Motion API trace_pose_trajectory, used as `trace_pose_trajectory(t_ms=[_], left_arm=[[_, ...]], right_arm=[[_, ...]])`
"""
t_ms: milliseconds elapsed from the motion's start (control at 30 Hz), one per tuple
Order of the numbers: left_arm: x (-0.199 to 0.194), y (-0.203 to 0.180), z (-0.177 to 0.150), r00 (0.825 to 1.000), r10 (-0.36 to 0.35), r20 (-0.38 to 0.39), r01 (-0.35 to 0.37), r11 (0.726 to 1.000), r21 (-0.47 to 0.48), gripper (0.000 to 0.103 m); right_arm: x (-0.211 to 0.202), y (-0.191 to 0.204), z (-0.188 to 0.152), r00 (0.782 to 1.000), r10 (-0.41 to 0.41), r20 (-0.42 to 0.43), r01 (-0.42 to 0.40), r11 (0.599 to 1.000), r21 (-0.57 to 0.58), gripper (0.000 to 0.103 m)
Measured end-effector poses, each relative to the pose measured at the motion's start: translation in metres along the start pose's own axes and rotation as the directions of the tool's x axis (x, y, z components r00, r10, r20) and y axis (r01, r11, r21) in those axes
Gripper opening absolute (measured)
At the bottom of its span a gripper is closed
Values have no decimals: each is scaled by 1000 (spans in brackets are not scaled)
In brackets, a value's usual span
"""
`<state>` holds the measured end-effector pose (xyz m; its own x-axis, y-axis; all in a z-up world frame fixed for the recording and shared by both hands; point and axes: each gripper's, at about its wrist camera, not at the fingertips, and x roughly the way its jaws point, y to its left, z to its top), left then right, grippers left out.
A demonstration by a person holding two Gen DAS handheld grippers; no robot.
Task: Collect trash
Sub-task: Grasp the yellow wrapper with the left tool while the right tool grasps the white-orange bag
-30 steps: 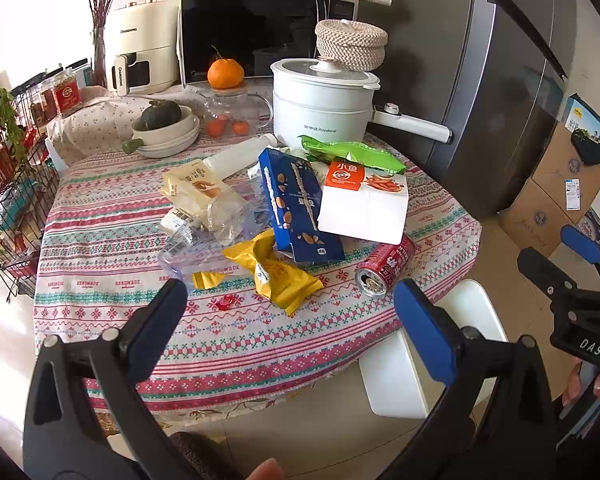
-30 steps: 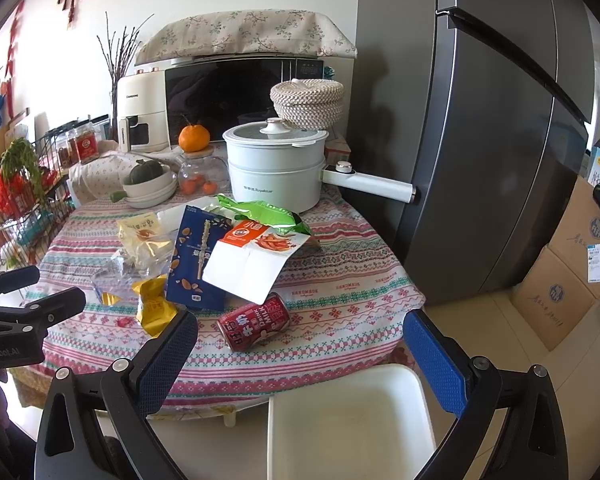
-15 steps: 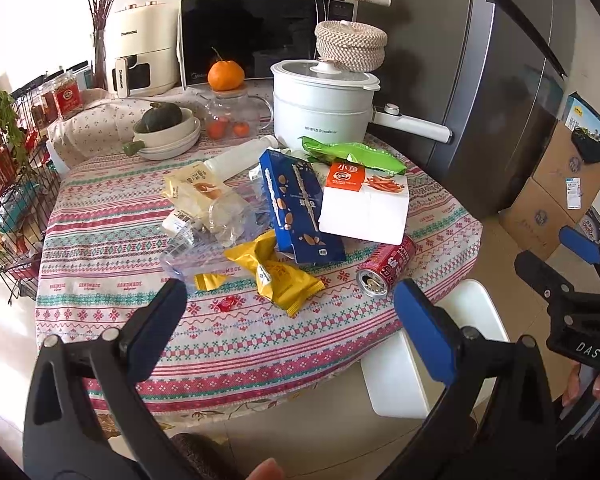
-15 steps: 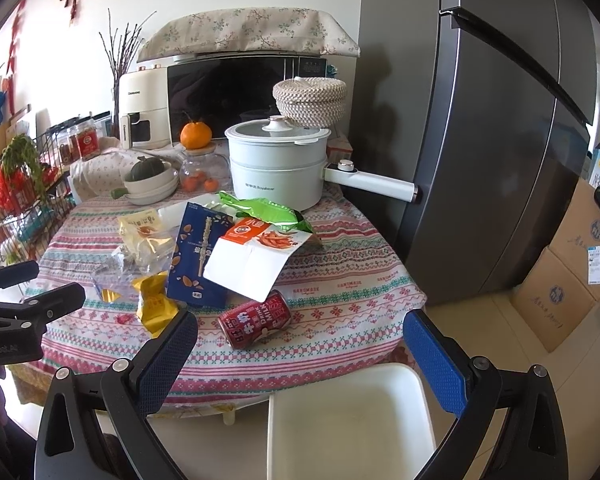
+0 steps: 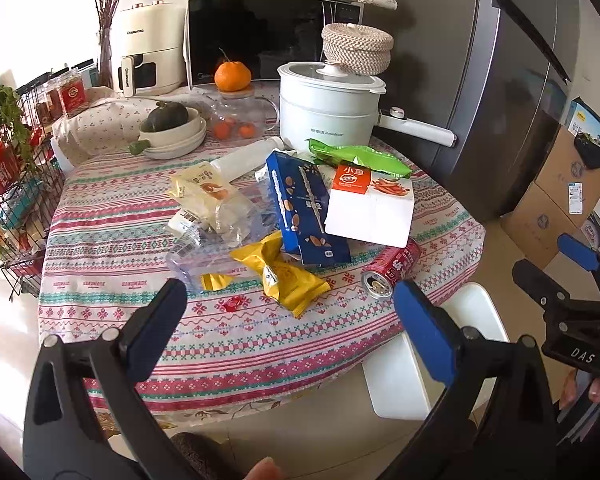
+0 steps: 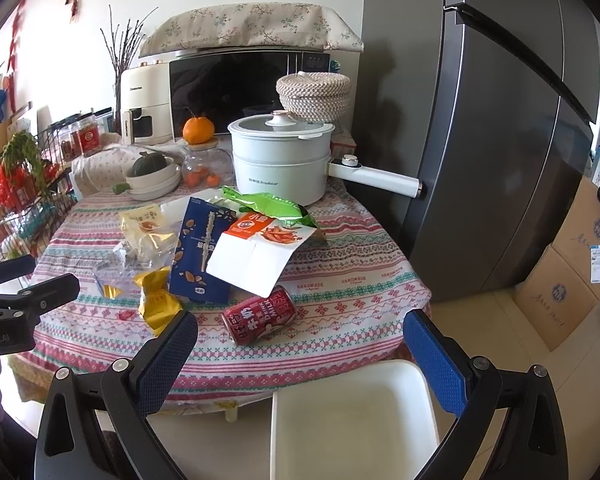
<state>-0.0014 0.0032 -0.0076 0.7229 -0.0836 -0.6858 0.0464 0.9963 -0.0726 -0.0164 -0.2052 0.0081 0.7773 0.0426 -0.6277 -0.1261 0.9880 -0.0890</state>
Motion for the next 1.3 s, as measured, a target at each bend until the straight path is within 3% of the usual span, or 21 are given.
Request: trace_pose_trajectory(t_ms=[367, 567, 700, 867, 967, 1033, 1100, 1200, 1300], left_arm=[[1, 4, 1, 1000, 22, -13, -22, 1000, 16, 103], [19, 16, 13, 987, -91, -133, 95, 995, 24, 103], [53, 28, 21, 962, -133, -238, 137, 991, 1, 102], [104, 28, 15, 928, -149, -342, 159, 987, 3, 96], [133, 36, 6, 892, -183, -413, 156, 983, -99, 84], [149, 43, 0, 873, -208, -442, 144, 974, -173, 77], [158, 46, -1, 871, -208, -445, 129, 971, -201, 74], [167, 48, -3, 874, -207, -440, 110, 966, -235, 69], [184, 50, -10, 862, -224, -455, 92, 951, -295, 57]], right_arm=[[5, 3, -2, 999, 18, -28, -18, 1000, 0, 103], [23, 1, 7, 993, 32, -110, -32, 999, -3, 103], [39, 4, 21, 979, 46, -197, -52, 998, -22, 103], [78, 3, 30, 941, 114, -319, -116, 993, 14, 103], [100, -10, 22, 935, 149, -322, -117, 986, 116, 103], [115, -18, 12, 916, 152, -372, -92, 980, 174, 103], [127, -24, 5, 887, 192, -419, -108, 970, 218, 103], [133, -28, 6, 889, 183, -419, -95, 970, 222, 103], [140, -28, 7, 888, 175, -424, -91, 973, 211, 103]])
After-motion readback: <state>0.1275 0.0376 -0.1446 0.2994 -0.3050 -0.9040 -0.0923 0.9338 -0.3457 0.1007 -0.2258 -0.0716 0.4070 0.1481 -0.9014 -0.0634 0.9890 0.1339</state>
